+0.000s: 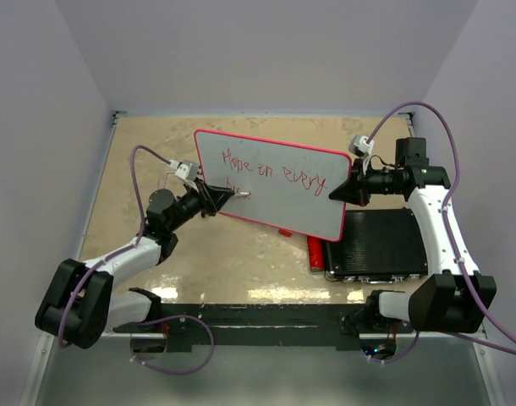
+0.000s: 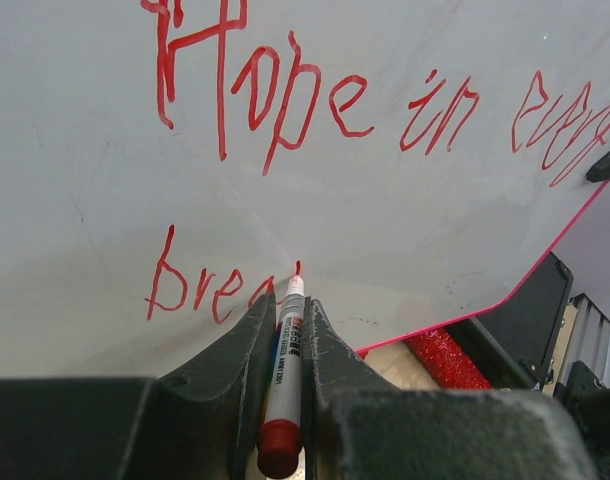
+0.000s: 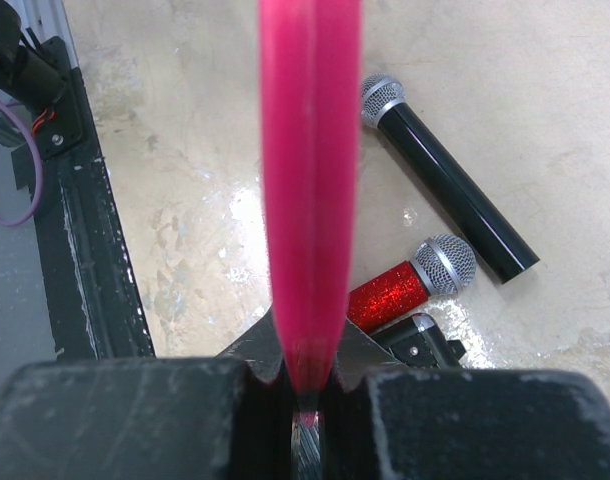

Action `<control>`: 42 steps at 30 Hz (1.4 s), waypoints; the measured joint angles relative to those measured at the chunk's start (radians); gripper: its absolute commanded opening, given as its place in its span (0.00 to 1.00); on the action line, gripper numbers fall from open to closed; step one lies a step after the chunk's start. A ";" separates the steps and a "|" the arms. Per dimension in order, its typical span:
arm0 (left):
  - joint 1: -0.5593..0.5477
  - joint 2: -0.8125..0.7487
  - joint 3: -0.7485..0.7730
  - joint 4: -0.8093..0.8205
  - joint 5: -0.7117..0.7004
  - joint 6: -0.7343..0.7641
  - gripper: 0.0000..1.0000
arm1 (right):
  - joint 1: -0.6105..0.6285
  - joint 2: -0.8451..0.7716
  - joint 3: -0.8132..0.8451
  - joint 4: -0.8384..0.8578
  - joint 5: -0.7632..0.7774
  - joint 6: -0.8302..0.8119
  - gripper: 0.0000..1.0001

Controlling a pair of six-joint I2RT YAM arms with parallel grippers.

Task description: Write a sentence on the whiteboard

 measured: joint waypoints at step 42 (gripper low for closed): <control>-0.011 0.016 0.031 0.016 0.014 -0.015 0.00 | 0.000 0.000 -0.002 0.007 0.001 0.000 0.00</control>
